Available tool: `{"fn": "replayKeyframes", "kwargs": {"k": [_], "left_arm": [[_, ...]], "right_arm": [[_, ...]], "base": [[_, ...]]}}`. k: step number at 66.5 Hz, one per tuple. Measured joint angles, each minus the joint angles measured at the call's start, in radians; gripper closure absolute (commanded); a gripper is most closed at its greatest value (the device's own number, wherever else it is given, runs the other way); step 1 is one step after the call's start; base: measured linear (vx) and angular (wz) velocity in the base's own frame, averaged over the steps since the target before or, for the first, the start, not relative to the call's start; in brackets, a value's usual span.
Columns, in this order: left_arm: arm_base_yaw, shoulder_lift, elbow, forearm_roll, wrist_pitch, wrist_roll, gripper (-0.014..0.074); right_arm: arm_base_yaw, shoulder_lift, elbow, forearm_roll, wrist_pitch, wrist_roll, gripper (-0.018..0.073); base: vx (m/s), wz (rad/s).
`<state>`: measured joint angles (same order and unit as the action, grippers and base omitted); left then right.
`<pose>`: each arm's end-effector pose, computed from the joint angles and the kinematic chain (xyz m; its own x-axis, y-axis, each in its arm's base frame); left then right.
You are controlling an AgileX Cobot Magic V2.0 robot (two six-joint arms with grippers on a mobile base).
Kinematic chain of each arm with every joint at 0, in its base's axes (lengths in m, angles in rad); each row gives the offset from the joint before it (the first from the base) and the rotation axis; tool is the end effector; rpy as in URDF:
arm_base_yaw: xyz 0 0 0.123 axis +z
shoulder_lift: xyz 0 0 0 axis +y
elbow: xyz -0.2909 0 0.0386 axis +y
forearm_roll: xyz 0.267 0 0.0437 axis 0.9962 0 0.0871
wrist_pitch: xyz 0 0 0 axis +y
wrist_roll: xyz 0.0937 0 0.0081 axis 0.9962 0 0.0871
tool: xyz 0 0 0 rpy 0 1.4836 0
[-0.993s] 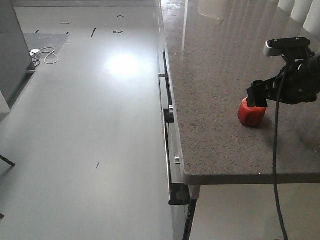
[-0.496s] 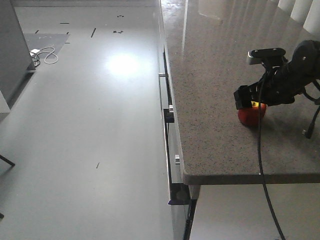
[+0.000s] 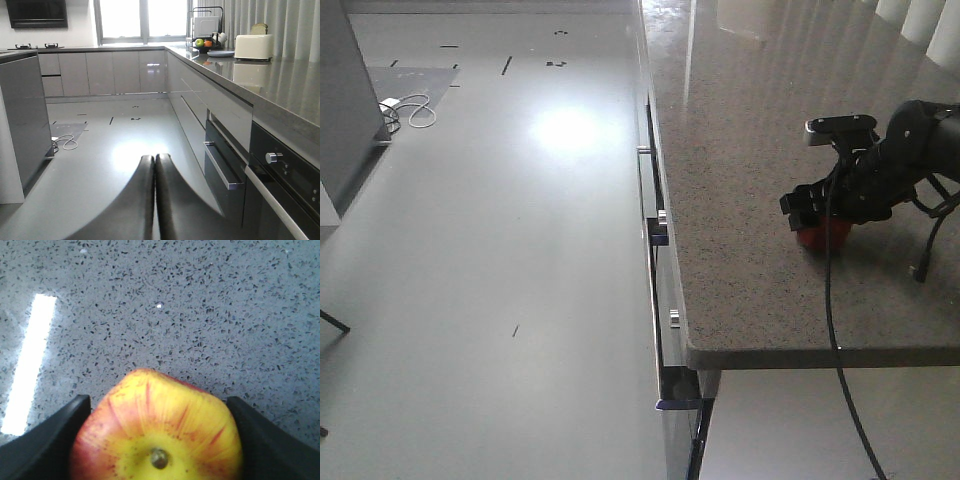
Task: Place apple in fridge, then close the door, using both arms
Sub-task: 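Lower the right gripper over the apple and close on it, then lift the apple with the right gripper off the countertop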
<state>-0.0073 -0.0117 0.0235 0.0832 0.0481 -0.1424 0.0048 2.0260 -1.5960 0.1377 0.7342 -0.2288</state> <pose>0.0702 -0.0001 0.2012 0.0272 -0.0595 -0.9979 0.0049 0.9982 -0.0593 0.4681 0.0109 0.2134 -0.8651 -0.1296 -0.4845 -0.1590 0.9871 0.0199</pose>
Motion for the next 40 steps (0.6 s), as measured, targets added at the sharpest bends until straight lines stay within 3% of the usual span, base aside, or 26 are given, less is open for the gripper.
{"fn": "replayKeyframes", "kwargs": {"k": [26,40], "left_arm": [[0.000,0.000,0.000,0.000,0.000,0.000,0.0603],[0.000,0.000,0.000,0.000,0.000,0.000,0.0603]], "right_arm": [[0.000,-0.042,-0.001,0.000,0.068,0.000,0.0325],[0.000,-0.145,-0.001,0.034,0.141,-0.002,0.0368]], "base": [[0.00,0.00],[0.00,0.00]]}}
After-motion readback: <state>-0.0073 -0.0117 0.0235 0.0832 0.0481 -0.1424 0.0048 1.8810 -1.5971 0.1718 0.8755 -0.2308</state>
